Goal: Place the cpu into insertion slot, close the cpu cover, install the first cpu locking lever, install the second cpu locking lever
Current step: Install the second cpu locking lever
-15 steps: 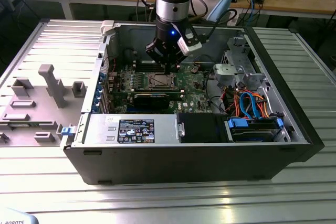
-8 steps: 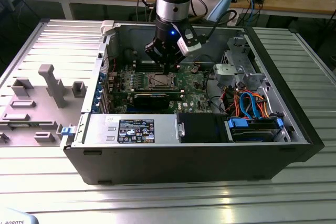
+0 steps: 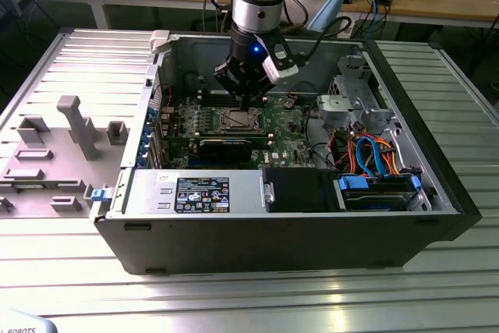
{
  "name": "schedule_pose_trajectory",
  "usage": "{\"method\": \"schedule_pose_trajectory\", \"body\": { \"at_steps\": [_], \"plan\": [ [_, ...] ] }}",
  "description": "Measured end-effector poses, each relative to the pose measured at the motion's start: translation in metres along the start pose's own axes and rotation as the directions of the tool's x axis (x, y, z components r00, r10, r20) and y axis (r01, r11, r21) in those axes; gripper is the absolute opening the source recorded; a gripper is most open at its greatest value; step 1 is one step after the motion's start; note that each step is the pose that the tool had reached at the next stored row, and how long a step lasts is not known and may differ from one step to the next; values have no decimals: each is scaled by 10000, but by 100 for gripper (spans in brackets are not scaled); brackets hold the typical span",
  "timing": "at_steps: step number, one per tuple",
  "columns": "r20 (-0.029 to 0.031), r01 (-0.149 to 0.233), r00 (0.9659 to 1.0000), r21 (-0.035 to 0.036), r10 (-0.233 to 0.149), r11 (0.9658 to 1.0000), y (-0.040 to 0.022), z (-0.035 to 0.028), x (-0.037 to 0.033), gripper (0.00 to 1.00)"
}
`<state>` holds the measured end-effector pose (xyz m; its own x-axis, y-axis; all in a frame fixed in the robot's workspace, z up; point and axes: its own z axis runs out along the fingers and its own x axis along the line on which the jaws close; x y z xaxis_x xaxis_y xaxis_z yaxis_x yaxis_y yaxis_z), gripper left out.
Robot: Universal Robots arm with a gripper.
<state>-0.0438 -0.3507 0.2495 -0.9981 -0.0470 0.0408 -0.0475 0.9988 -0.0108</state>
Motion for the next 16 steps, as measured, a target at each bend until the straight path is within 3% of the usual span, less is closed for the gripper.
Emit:
{"method": "schedule_pose_trajectory", "body": {
  "at_steps": [2, 4, 6, 7, 14, 16],
  "plan": [
    [-18, 2, 10000, -47, -2, 10000, -63, 1, 3, 11],
    [-65, 7, 10000, -157, -8, 9999, -132, 4, 6, 11],
    [-222, 13, 9998, -407, -22, 9992, -173, 6, 8, 11],
    [-287, 16, 9996, -471, -29, 9989, -184, 6, 8, 11],
    [-308, 13, 9995, -501, -28, 9987, -306, 15, 27, 11],
    [-316, 16, 9995, -508, -32, 9987, -322, 34, 77, 11]
  ]
}}
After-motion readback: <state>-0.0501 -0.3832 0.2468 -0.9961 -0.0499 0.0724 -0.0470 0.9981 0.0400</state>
